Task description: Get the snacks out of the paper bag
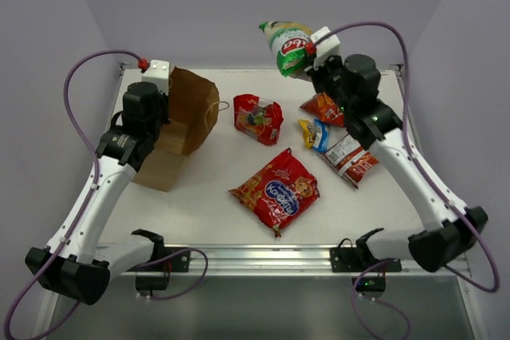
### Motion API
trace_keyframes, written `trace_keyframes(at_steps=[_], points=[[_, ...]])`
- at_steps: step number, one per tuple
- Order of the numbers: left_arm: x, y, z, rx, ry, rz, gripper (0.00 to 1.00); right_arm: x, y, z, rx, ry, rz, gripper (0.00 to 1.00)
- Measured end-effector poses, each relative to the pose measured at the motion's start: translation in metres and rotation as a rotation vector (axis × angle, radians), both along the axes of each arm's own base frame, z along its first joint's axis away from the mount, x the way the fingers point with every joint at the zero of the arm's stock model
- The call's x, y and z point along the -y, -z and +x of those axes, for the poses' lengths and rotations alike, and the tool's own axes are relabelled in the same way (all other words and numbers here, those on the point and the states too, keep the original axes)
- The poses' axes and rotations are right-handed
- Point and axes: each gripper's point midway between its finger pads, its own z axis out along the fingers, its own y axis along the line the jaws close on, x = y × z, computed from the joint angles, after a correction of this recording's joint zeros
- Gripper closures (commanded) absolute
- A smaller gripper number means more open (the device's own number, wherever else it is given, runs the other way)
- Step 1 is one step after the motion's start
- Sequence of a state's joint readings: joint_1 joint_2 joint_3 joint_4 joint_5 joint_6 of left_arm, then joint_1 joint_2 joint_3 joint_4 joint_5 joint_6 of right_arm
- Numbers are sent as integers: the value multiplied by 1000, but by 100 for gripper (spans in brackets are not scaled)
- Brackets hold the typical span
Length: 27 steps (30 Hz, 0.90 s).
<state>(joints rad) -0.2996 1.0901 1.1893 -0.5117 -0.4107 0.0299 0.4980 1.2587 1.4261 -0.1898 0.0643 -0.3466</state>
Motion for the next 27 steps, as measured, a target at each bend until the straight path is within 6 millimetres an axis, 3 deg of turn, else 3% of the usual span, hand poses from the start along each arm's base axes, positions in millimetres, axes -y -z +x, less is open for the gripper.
trace_keyframes(at_steps=[6, 11, 14, 15, 16, 19, 21, 22, 24, 27], points=[[6, 4, 0, -14, 14, -72, 100, -2, 107, 97, -159, 123, -80, 100], [9, 7, 3, -28, 17, -124, 100, -4, 204, 147, -282, 191, -151, 100], [10, 10, 6, -36, 19, -153, 100, -6, 249, 152, -375, 205, -170, 76], [11, 11, 7, -39, 21, -161, 100, -6, 260, 150, -408, 208, -168, 51], [12, 11, 7, -42, 24, -167, 100, -7, 266, 147, -429, 211, -158, 40], [14, 7, 12, -39, 31, -192, 100, -8, 259, 138, -451, 213, -121, 17], [17, 4, 14, -37, 37, -205, 100, -5, 241, 128, -457, 221, -89, 8], [19, 2, 16, -36, 44, -211, 100, -3, 229, 121, -460, 227, -75, 3], [22, -1, 20, -35, 53, -227, 100, 2, 201, 109, -462, 235, -49, 1], [26, -7, 28, -30, 57, -245, 100, 10, 135, 87, -410, 245, 47, 1]])
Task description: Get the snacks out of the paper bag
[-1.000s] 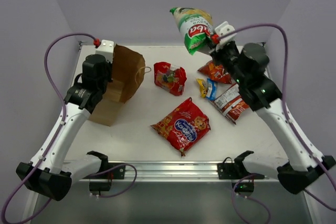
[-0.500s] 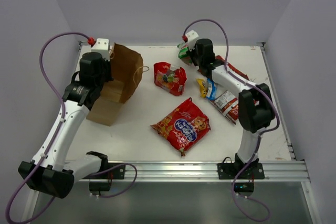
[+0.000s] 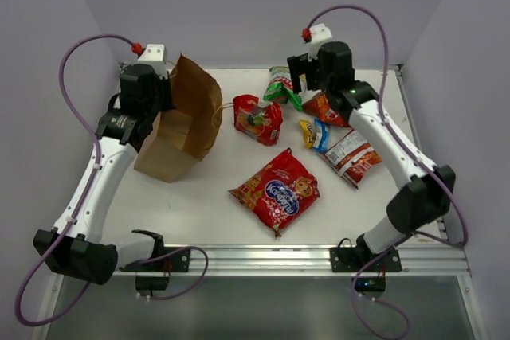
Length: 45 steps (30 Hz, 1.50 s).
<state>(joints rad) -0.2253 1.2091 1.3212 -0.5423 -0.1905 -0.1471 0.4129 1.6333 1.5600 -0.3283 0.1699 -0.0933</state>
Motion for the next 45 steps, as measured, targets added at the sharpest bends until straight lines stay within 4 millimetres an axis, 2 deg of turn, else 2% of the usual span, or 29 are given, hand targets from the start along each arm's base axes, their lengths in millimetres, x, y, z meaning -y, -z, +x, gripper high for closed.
trace_keyframes(at_steps=[2, 5, 8, 9, 13, 18, 22, 23, 26, 28, 29, 30, 31, 32, 33, 34, 35, 38, 41, 45], points=[[1, -5, 5, 4, -2, -6, 100, 8, -45, -23, 62, 17, 71, 1], [0, -10, 14, 11, -10, -38, 100, 25, -105, -69, 165, 35, 194, 1], [-2, -11, 23, 12, -19, -86, 100, 41, -137, -119, 242, 37, 304, 1], [-4, -10, 26, 10, -25, -104, 100, 47, -141, -135, 259, 35, 337, 1], [-14, 1, 42, -7, -52, -147, 100, 55, -139, -182, 280, 4, 443, 1], [-25, 21, 60, -38, -70, -169, 100, 55, -108, -201, 215, -11, 472, 1], [-32, 23, 65, -33, -77, -185, 77, 56, -88, -209, 161, -12, 460, 1], [-34, 22, 65, -30, -80, -186, 66, 56, -87, -210, 156, -12, 458, 1], [-39, 21, 65, -25, -89, -184, 49, 59, -88, -217, 168, -12, 464, 1], [-41, 18, 63, -19, -91, -180, 42, 63, -91, -222, 182, -8, 470, 1], [-42, 17, 62, -17, -94, -175, 33, 65, -93, -224, 191, -3, 473, 1], [-43, 15, 61, -14, -94, -165, 30, 68, -95, -226, 203, 5, 476, 1], [-44, 14, 59, -12, -95, -160, 21, 70, -98, -228, 214, 13, 479, 1], [-46, 12, 57, -11, -96, -153, 16, 73, -100, -231, 224, 21, 481, 1], [-47, 9, 55, -8, -100, -151, 12, 76, -102, -233, 231, 30, 482, 1], [-48, 7, 53, -4, -101, -146, 4, 78, -104, -235, 236, 35, 482, 1], [-49, 3, 51, 1, -102, -136, 0, 80, -108, -237, 243, 39, 484, 1], [-51, -19, 40, 33, -105, -129, 0, 87, -125, -246, 283, 45, 491, 1], [-51, -52, 23, 91, -100, -129, 0, 97, -145, -258, 345, 54, 502, 1], [-53, -101, -17, 205, -91, -119, 0, 118, -169, -282, 445, 82, 511, 1]])
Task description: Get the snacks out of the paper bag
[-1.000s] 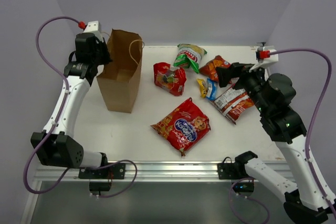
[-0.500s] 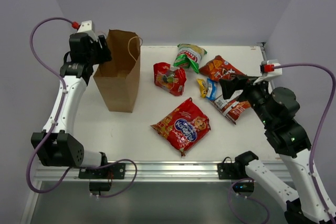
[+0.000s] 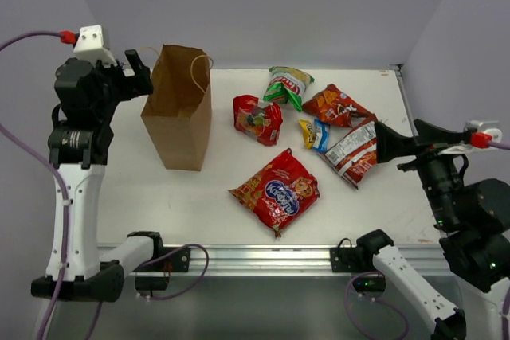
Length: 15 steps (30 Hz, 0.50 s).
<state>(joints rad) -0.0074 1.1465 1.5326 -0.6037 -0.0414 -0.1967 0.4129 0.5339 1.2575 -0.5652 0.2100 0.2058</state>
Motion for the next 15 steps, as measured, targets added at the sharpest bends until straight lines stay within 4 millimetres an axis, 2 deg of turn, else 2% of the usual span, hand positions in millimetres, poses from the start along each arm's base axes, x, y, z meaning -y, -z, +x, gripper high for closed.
trace_keyframes(at_steps=[5, 9, 12, 15], points=[[0, -50, -71, 171, 5, 15, 0, 24, -21, -29, 94, 56, 14, 1], [6, -74, -134, 317, 34, 25, 0, 41, -25, -51, 144, 97, 16, 1], [5, -80, -168, 391, 40, 24, 0, 52, -23, -62, 165, 128, 16, 1], [-2, -70, -180, 392, 16, 32, 0, 57, -15, -70, 171, 138, 12, 1]])
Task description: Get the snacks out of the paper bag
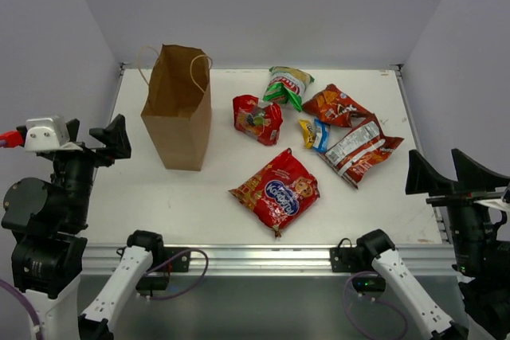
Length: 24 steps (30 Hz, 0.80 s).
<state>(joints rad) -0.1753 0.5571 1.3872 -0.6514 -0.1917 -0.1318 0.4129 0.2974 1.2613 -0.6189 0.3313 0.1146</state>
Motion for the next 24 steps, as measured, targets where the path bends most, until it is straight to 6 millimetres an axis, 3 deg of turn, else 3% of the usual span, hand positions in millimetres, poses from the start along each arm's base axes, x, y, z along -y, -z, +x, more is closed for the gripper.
trace_keyframes(at_steps=[3, 8, 24], points=[[-7, 22, 2, -58, -41, 14, 0, 3, 6, -7, 1, 1, -2, 1], [-9, 42, 8, -122, -60, 26, 0, 7, 11, -15, 11, 3, 2, 1], [-7, 58, 20, -173, -60, 33, 0, 7, 27, -10, -23, 15, -8, 1]])
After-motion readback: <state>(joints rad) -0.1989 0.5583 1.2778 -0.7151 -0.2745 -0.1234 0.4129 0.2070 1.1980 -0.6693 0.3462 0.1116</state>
